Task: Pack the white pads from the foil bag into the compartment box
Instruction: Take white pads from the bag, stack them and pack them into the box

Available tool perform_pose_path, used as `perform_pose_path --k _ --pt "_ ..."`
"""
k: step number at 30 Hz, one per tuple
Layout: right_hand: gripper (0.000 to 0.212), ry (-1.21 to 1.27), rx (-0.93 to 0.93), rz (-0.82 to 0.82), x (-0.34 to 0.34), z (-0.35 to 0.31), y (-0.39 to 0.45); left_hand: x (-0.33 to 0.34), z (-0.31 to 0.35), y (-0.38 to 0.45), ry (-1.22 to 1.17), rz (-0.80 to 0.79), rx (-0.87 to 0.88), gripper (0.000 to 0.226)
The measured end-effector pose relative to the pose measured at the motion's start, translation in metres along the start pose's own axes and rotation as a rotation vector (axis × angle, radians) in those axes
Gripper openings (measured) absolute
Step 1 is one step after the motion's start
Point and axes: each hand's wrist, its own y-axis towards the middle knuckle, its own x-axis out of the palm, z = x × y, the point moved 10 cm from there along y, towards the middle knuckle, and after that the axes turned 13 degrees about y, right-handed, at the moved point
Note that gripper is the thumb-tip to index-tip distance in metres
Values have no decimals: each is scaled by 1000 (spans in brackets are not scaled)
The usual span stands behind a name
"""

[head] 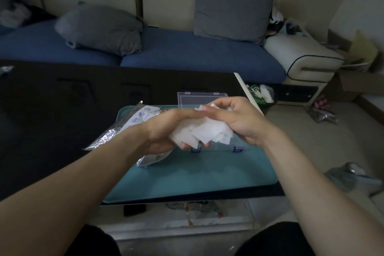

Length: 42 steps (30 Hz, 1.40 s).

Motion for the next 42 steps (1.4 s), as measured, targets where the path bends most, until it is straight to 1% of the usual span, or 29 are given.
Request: perform_pose_path --k 1,3,5,8,10,12,14,16,18,20,22,24,26,28,31,33,35,38,39,40,42 --pt "32 1 1 10 0 1 1 -1 0 1 -45 9 -6 43" --pt "27 22 32 11 0 4 3 -7 -3 1 -125 58 -34 40" --pt "22 -14 62 1 -1 9 3 -12 -9 3 -123 102 -66 37" --pt "28 -136 89 -1 -1 14 2 -21 -18 7 -107 154 -83 41" --pt "29 -162 80 5 0 13 1 -24 -20 9 -96 164 -82 39" --pt "25 -159 26 49 -4 7 2 -23 -17 8 -62 166 -61 38" --pt "23 -149 -17 87 -9 1 3 -25 -13 7 -26 178 -26 50" --pt "23 -166 -12 56 -8 0 3 -26 -11 6 7 177 0 54" --pt "23 -191 35 -29 2 6 0 -24 -10 4 60 151 18 49" --pt "21 -229 73 -71 6 11 -1 -22 -8 2 145 137 33 46" --pt "17 -264 55 -32 2 9 1 -26 -8 1 265 152 39 37" --pt "18 -263 36 2 -4 6 2 -27 -7 -1 384 162 44 28" --pt "18 -253 50 -26 -2 6 0 -26 -5 -2 431 154 49 23" --pt "19 -264 39 -55 1 6 -1 -25 -4 -2 450 145 51 26" --pt "14 -319 1 -76 4 2 -1 -25 -4 0 458 134 62 37" --pt "8 -374 -20 -73 4 -2 -1 -24 -5 0 443 126 60 36" --pt "5 -387 -80 -10 -4 -10 -1 -22 -6 0 408 114 49 30" --pt "6 -227 -118 149 -30 -19 0 -21 -9 0 258 128 25 24" --pt "6 -139 -102 165 -35 -20 -1 -25 -10 1 179 162 5 23" --pt "6 -59 -74 151 -37 -18 -2 -30 -12 1 115 207 -14 20" --pt "6 33 -9 48 -27 -15 -5 -39 -16 3 36 275 -53 15"
